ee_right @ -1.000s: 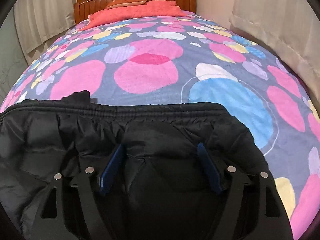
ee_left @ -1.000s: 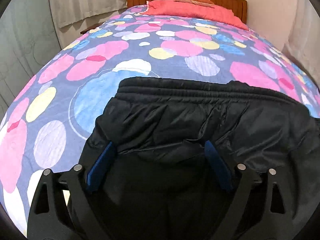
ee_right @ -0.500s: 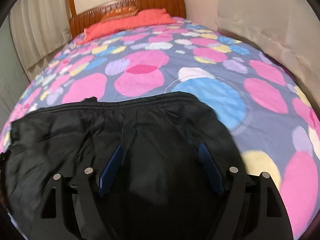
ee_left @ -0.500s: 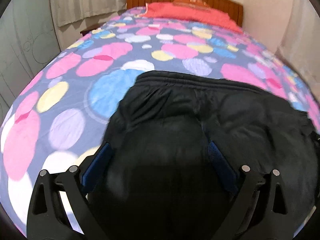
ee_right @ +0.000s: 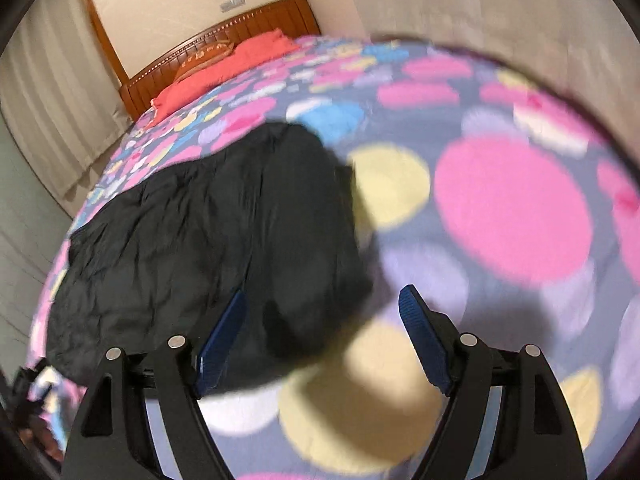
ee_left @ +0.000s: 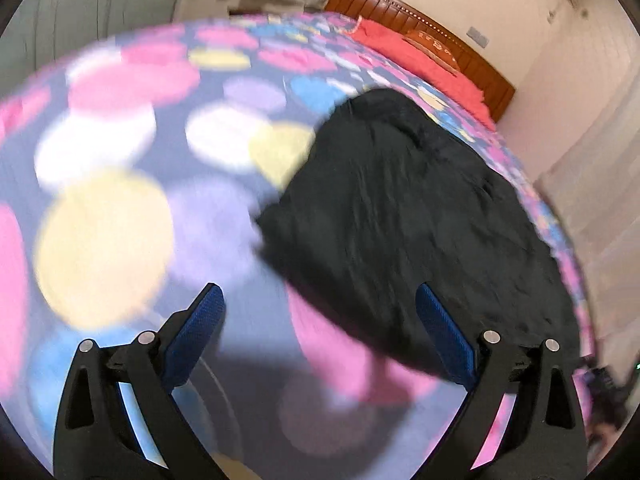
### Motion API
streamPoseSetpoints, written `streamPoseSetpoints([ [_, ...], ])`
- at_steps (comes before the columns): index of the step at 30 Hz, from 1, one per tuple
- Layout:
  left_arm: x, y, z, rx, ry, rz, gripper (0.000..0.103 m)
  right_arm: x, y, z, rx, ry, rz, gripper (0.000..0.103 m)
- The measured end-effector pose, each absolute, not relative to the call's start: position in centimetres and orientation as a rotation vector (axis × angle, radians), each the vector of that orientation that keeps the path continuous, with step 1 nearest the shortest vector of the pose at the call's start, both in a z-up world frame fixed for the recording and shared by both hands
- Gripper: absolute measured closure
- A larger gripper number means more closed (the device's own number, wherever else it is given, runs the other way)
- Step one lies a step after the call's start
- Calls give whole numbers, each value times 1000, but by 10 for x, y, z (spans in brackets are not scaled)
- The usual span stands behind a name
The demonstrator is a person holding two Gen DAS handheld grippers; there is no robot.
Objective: Fold large clothes
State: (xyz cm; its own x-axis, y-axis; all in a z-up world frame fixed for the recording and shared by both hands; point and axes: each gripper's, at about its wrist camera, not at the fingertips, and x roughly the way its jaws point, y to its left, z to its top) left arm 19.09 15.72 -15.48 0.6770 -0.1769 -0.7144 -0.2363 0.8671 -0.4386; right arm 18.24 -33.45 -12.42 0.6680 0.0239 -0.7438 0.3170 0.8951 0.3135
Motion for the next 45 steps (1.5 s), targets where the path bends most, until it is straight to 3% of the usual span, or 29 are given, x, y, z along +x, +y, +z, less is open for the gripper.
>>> streamPoseSetpoints([
  [11,237,162,-168,-671,785,58,6,219,-330,-163,719,778,-144,25],
  [13,244,164,-170,-669,789,126,35,226,-332,-165,722,782,-178,41],
  [14,246,165,-172,-667,793,134,40,227,-333,-166,720,784,-192,49],
  [15,248,164,-170,-667,776,117,57,226,-333,-167,736,777,-181,57],
  [18,248,160,-167,-640,772,87,71,220,-331,-162,722,759,-151,67],
  [21,240,157,-163,-623,758,72,77,210,-330,-157,712,745,-135,74],
  [45,81,184,-154,-653,804,50,79,95,-322,-152,676,815,-45,75],
])
